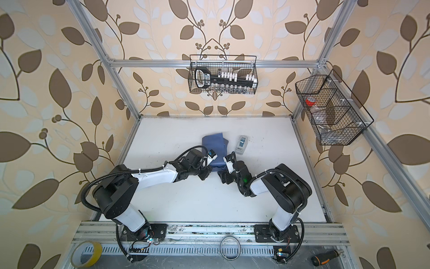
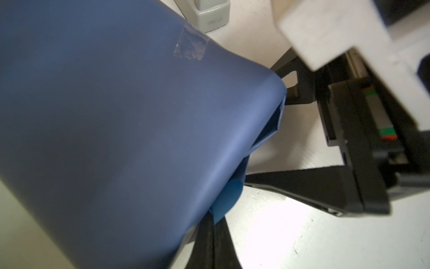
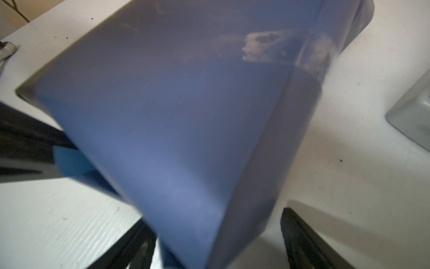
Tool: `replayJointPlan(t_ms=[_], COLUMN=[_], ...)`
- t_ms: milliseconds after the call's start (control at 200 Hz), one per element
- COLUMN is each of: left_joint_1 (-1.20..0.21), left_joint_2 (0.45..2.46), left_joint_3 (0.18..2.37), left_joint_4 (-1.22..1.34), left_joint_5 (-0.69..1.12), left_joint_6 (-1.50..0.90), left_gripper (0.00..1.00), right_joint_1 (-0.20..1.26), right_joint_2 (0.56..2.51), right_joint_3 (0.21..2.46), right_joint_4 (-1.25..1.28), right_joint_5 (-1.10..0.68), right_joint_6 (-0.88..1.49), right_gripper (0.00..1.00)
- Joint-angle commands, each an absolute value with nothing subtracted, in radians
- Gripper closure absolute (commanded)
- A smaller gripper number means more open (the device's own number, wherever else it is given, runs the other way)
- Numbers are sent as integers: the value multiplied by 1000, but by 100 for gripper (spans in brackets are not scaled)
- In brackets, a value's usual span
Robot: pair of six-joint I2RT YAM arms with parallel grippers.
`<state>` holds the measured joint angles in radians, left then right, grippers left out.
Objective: Wrap a gift box in wrapping paper
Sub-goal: Fifth fold the wrapping paper around the gift box.
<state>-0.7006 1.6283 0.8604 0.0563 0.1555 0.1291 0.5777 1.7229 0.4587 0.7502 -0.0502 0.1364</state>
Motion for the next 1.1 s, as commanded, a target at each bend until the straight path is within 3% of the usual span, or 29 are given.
replayJointPlan(t_ms=[0, 140, 755, 935, 1095], left_joint_1=[-702, -701, -710, -711, -711], left_joint_2=[1582, 1588, 1602, 1599, 1585], left_joint_3=[857, 862, 874, 876, 874], left_joint_4=[86, 84, 72, 69, 69], left_joint_5=[178, 183, 183, 182, 186], left_joint_6=[144, 144, 146, 143, 131], left_gripper=[100, 100, 100, 91, 76], right_joint_1=[580, 580, 573, 568, 564], right_joint_2=[1749, 1777, 1835, 1844, 1844], right_joint_3=[463, 428, 423, 420, 416], right_joint_4=[848, 967, 1055, 1063, 1068], right_joint_5=[-74, -96, -82, -73, -63], right_joint_6=[52, 23, 18, 29, 35], right_gripper=[19, 23, 37, 39, 41])
